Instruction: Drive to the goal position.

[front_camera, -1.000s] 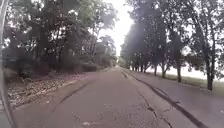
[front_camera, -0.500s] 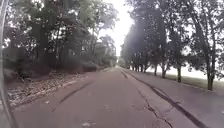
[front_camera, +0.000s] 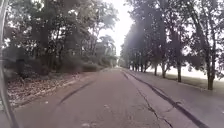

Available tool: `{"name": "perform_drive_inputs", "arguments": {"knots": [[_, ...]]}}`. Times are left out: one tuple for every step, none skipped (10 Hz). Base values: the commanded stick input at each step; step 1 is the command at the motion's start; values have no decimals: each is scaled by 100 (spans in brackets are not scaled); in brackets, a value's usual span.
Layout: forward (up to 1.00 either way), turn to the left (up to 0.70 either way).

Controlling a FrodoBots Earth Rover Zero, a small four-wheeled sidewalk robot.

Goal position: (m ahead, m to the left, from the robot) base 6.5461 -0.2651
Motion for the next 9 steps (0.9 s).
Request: {"name": "perform_drive_inputs", "arguments": {"knots": [[7, 0], [7, 0], [7, 0], [7, 0], [7, 0], [7, 0], [7, 0], [7, 0], [7, 0]]}}
